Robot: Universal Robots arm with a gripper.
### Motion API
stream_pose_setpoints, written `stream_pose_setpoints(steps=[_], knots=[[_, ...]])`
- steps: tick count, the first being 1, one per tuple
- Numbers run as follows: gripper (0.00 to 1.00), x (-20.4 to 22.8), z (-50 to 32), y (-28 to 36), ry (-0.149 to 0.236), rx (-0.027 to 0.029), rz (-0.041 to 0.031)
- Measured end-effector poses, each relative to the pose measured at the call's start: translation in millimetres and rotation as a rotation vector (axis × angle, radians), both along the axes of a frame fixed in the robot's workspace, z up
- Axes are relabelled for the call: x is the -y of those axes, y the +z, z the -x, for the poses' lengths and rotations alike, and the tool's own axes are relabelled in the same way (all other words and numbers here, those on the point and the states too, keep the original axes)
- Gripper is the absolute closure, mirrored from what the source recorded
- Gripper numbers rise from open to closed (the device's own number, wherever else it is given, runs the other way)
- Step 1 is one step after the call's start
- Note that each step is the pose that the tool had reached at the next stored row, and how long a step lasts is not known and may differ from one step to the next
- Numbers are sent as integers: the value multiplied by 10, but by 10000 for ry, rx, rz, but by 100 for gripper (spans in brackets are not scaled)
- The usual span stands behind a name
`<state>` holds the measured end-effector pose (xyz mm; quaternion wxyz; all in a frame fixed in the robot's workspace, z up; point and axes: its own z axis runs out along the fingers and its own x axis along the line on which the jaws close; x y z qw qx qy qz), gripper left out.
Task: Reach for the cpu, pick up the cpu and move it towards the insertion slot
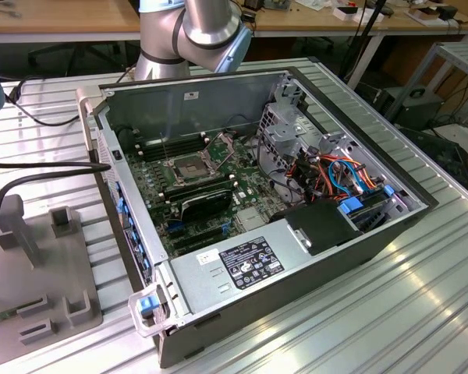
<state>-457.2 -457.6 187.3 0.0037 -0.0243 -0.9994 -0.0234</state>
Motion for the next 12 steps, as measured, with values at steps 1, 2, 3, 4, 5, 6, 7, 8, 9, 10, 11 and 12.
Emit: stream_pose_setpoints(steps=[1, 2, 3, 4, 5, 6, 7, 8, 9, 10, 11, 12], knots=[[45, 0, 1, 12, 0, -3, 2], [45, 0, 0, 19, 0, -1, 3], [45, 0, 0, 31, 0, -1, 7], [45, 1, 1, 41, 0, -2, 9], [45, 0, 1, 58, -1, -2, 11], [45, 0, 1, 72, -1, -2, 11], [45, 0, 1, 87, -1, -1, 10], [45, 0, 1, 100, 0, -1, 10], [45, 0, 1, 115, -1, -1, 10], [45, 0, 1, 131, -1, -1, 11], [45, 0, 1, 147, -1, -1, 10], [45, 0, 1, 158, -1, -1, 11]])
